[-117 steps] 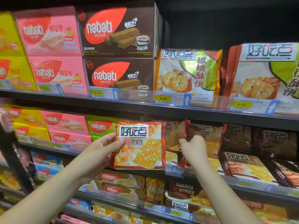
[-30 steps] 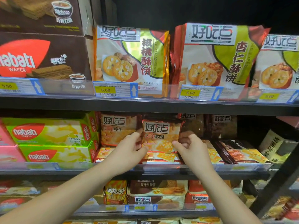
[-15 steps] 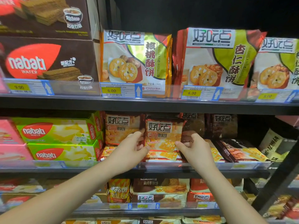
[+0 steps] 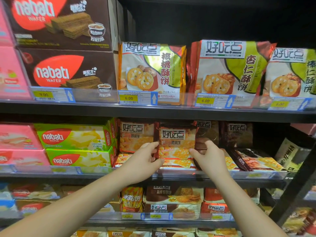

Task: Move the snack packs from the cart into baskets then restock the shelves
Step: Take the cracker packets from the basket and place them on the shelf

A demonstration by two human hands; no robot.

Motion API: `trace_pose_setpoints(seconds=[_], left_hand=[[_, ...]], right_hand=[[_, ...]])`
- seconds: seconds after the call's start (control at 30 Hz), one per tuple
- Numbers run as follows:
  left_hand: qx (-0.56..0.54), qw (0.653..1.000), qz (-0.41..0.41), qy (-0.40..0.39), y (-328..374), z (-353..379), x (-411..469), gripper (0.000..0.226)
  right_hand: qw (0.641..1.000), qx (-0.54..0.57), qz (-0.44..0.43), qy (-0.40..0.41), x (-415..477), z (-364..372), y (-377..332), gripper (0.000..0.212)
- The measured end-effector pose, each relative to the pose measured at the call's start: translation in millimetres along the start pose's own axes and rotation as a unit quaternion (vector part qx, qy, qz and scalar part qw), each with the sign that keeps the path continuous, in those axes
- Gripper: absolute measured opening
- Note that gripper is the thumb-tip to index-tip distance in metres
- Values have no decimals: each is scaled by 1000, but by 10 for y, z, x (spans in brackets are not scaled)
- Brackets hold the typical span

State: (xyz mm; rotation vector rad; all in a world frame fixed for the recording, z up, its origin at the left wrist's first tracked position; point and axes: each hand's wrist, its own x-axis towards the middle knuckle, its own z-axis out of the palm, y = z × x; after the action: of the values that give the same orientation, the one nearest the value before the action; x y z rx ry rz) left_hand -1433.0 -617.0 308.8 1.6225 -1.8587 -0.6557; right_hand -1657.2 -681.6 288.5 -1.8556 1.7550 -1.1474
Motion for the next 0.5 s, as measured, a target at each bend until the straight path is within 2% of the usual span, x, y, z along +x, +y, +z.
trace_pose_setpoints(seconds=[0.3, 0.5], left_hand=[[-4, 1000, -1, -23, 46, 47, -8, 76], [-9, 1000, -15, -21, 108, 49, 49, 74]], right_hand=[[1000, 11, 13, 7, 3, 36, -52, 21], [1000, 7, 4, 4, 54, 51, -103, 33]])
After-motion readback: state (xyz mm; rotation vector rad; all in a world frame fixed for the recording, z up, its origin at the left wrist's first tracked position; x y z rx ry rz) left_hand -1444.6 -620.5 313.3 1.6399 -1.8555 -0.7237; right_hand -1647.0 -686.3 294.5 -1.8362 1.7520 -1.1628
